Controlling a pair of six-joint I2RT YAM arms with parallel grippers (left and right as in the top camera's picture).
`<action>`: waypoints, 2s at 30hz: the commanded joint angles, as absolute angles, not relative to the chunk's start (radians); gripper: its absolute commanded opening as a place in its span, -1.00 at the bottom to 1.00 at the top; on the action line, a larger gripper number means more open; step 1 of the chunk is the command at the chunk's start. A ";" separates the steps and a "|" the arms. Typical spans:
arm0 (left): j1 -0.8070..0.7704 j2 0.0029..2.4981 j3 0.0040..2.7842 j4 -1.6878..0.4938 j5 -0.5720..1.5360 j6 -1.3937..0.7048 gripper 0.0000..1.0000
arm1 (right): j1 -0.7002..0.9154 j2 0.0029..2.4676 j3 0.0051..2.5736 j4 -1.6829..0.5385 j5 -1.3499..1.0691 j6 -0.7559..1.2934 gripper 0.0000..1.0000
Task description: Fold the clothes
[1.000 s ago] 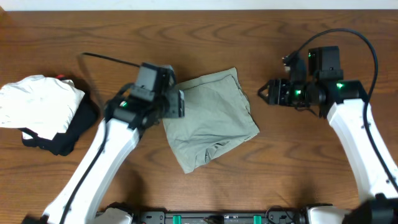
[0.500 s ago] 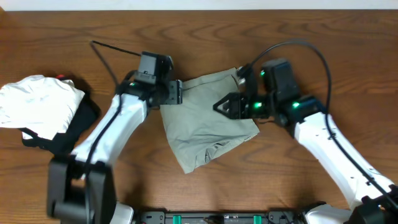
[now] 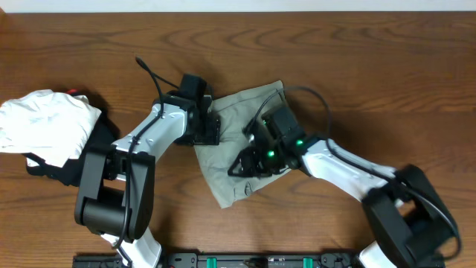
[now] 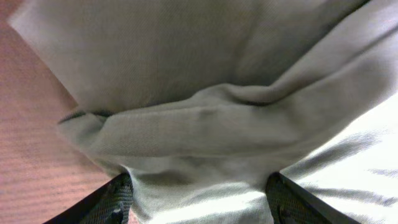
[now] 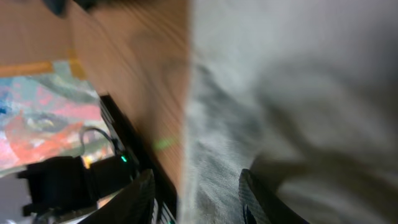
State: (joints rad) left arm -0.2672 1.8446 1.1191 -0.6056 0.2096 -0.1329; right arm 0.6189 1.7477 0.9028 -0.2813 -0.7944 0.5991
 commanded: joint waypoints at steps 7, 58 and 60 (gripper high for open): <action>-0.264 1.868 1.117 -0.648 0.197 -0.124 0.42 | 0.572 1.893 0.893 -0.470 -0.817 0.466 -0.08; -0.185 1.672 1.111 -0.448 0.464 0.021 0.86 | 0.160 1.327 1.154 -0.907 -0.052 0.220 0.20; -0.186 1.723 1.111 -0.417 0.518 0.078 0.87 | 0.160 1.308 1.154 -0.922 -0.052 0.220 0.21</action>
State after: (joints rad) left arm -0.1856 1.6669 1.1095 -0.4362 0.3996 -0.0216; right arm 0.1619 1.3281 1.1419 -0.9115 -0.0689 0.2291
